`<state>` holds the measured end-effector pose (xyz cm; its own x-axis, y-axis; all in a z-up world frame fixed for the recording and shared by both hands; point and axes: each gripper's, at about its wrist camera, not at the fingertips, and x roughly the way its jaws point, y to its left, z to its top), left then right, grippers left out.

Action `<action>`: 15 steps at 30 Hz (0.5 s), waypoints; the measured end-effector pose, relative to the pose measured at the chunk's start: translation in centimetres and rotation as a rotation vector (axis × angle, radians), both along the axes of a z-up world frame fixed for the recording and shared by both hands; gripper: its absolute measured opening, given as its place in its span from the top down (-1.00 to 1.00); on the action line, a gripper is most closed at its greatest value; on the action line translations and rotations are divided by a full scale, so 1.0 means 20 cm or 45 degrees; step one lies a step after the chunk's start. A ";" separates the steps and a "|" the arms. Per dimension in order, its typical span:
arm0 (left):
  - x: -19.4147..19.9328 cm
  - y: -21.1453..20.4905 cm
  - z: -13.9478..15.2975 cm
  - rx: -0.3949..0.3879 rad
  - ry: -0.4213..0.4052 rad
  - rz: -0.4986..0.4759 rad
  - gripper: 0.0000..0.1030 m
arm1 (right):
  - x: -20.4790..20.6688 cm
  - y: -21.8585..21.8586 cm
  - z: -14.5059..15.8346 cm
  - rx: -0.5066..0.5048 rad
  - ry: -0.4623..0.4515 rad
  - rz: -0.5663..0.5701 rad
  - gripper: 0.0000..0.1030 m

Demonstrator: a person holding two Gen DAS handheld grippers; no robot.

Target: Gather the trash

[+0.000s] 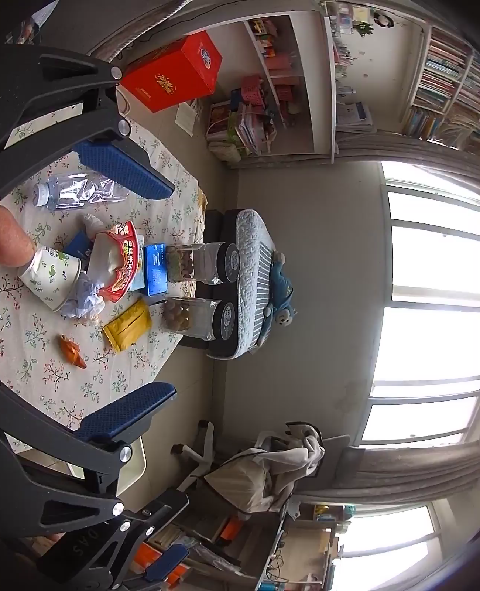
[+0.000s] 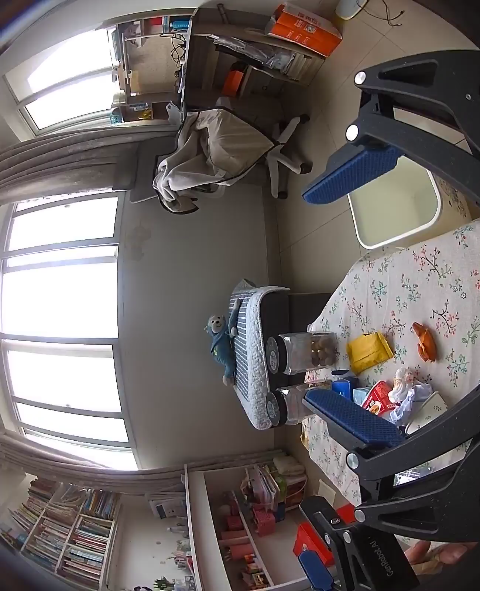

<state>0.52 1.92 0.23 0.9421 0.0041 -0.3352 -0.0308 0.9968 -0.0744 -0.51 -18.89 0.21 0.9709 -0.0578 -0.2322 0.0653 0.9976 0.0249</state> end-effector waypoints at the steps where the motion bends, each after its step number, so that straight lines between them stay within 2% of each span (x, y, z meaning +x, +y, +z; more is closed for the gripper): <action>1: 0.00 0.01 0.00 -0.003 0.001 -0.001 -0.87 | 0.00 0.00 0.00 0.001 0.000 0.001 -0.87; 3: -0.01 -0.08 -0.03 0.014 -0.003 -0.010 -0.87 | 0.00 0.00 0.00 0.000 -0.001 -0.001 -0.87; 15: -0.03 -0.08 -0.02 0.017 0.000 -0.013 -0.87 | -0.01 0.00 0.00 0.002 -0.002 0.000 -0.87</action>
<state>-0.04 0.35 -0.21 0.9422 -0.0011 -0.3350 -0.0205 0.9979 -0.0609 -0.61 -18.88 0.13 0.9713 -0.0577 -0.2308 0.0655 0.9975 0.0264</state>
